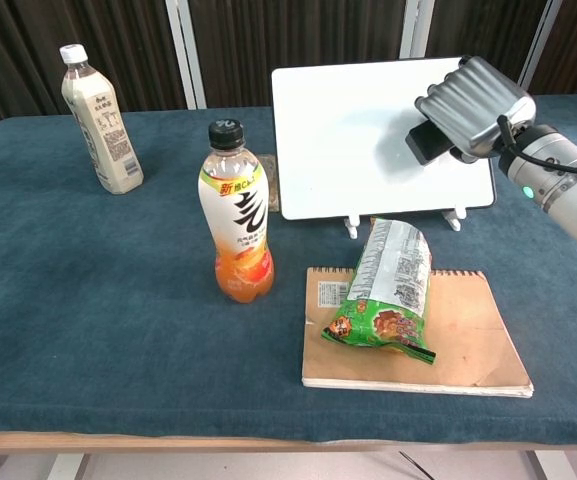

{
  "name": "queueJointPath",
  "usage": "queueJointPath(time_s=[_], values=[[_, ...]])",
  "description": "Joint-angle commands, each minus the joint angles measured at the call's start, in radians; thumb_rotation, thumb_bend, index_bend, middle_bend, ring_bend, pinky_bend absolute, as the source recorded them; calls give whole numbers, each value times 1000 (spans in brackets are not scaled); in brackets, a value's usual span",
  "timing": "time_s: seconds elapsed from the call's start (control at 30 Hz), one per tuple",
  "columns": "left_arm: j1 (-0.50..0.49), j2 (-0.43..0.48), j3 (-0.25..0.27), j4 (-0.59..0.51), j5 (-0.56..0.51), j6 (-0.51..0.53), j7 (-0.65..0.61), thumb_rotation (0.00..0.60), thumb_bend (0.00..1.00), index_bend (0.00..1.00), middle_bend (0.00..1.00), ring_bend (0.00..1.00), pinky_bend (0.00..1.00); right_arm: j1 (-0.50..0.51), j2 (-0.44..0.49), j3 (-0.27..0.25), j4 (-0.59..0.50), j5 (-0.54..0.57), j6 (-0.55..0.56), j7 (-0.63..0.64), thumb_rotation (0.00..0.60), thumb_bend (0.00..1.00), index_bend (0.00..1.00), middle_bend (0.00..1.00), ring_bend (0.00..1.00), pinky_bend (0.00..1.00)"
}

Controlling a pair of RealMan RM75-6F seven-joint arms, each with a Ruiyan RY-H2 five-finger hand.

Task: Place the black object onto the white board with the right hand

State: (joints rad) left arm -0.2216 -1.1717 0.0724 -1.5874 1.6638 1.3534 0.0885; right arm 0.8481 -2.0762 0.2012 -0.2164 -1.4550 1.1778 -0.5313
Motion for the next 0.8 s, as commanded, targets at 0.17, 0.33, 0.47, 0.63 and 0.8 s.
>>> queueJointPath(time_s=[0.17,0.33,0.47,0.63,0.8], values=[[-1,2,-2,2,-3,0,-5,600,340,0,0,0,64,3,-1,1,5,12,7,6,600,236,460,367,444,340],[1,3,1,-1,0,2,-3,600,341,0,0,0,64,-3,0,1,1,22,0,10,600,236,347,307,424,340],[0,4,-1,-3,-5,0,-2,600,340,0,0,0,64,-5,-1,0,2,29,-13,5,600,235,201,230,383,341],[-1,2,-1,-3,-5,-2,0,600,340,0,0,0,64,-5,8,4,-9,38,-6,8,600,236,0,81,292,340],[-1,2,1,-4,-3,-2,1,600,340,0,0,0,64,-9,21,8,-27,48,-5,2,600,236,0,32,262,340]])
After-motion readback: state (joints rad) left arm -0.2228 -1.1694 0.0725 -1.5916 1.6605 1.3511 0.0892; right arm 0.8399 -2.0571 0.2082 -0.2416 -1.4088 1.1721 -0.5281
